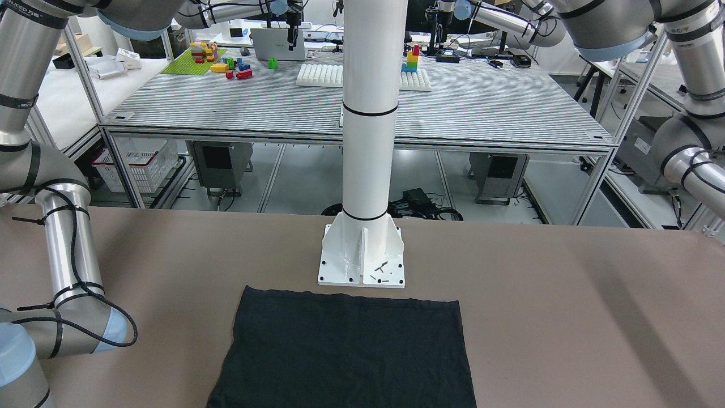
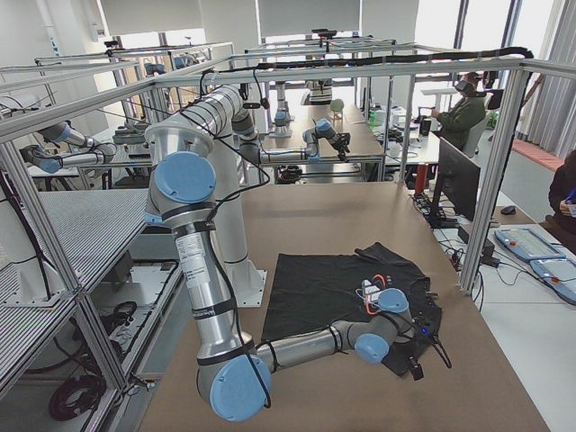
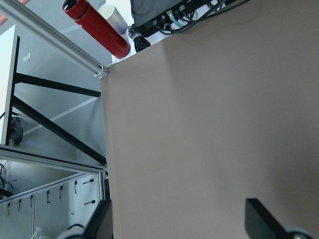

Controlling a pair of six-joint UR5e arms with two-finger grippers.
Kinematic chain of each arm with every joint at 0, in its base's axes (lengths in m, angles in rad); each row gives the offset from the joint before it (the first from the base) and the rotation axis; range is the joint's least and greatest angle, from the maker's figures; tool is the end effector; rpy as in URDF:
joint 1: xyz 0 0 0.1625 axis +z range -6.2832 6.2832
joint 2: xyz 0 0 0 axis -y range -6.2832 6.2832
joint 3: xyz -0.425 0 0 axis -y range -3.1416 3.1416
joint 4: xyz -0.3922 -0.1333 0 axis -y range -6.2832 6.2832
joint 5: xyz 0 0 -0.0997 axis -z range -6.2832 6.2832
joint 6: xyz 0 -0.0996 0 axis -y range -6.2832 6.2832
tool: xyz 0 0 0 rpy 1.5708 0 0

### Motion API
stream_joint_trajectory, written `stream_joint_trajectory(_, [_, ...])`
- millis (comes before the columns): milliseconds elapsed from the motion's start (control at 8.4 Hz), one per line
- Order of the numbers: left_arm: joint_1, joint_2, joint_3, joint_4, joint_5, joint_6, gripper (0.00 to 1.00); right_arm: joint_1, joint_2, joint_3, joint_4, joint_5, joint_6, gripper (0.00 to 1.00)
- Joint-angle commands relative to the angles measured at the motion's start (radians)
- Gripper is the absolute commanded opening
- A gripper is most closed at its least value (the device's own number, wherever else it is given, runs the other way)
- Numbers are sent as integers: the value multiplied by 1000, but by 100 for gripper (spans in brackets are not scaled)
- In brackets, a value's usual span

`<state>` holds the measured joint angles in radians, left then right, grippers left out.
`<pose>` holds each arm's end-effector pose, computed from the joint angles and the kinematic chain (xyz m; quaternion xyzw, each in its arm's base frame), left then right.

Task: Fold clothes
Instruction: 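Move the right gripper in to the black shirt's sleeve nearest it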

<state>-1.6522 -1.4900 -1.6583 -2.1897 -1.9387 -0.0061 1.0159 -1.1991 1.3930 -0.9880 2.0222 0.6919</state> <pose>-0.1373 -0.4836 0.6004 0.3089 0.1625 0.0153 0.9370 -0.2783 -0.6195 0.4769 0.1787 -0.3836 -0.0228 0.9057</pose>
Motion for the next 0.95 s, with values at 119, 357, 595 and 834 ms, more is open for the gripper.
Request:
stream_joint_trajectory(119, [0,7,0,-1,3,0,94,-39,10,-41,-3,0,1,75])
stream_joint_trajectory(357, [0,8,-1,-2,3,0,93,-49,12,-54,-3,-2,0,73])
stream_joint_trajectory(595, [-1,8,-1,-2,1,0,94,-51,13,-57,-3,-2,0,70])
stream_joint_trajectory(834, [-1,10,0,-4,1,0,94,-53,42,-97,0,-2,0,66])
